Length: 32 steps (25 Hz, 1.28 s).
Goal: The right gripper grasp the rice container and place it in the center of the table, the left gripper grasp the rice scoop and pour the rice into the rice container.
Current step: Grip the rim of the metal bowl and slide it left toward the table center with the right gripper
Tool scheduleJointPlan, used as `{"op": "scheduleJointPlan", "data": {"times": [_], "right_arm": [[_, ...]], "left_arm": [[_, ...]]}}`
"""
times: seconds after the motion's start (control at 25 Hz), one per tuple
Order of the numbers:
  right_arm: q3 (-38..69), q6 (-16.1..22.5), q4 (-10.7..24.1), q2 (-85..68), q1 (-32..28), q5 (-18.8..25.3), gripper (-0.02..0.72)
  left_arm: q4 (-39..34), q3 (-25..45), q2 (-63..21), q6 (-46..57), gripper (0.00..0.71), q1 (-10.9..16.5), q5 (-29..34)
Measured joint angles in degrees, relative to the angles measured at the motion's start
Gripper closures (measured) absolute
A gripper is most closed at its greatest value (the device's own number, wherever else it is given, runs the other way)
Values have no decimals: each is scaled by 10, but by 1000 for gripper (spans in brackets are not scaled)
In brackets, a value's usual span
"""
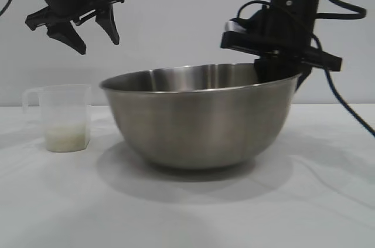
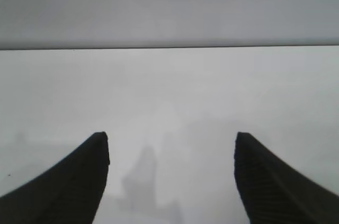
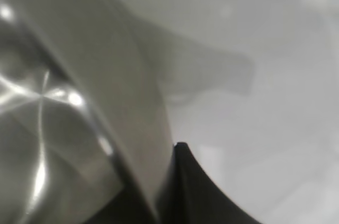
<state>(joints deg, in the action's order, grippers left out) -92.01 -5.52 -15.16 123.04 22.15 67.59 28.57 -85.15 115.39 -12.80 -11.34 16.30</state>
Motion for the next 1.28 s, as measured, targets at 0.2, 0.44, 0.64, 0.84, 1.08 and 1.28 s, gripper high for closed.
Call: {"op": "scheduleJointPlan", "data": {"times": [0.2, 0.44, 0.64, 0.84, 1.08, 1.28], "right_arm": [[0, 1, -2, 11, 0, -21, 703], [0, 2, 4, 11, 0, -32, 561], [0, 2, 15, 11, 0, -12, 218], [1, 2, 21, -20, 0, 11, 136], [1, 4, 66, -74, 0, 20, 136], [1, 21, 107, -125, -19, 24, 136]], "left_arm": [[0, 0, 0, 0, 235, 0, 2], [0, 0, 0, 0, 235, 0, 6], [0, 0, 0, 0, 235, 0, 10], [0, 0, 0, 0, 235, 0, 11], [0, 0, 0, 0, 235, 0, 12], [0, 0, 0, 0, 235, 0, 15]]}}
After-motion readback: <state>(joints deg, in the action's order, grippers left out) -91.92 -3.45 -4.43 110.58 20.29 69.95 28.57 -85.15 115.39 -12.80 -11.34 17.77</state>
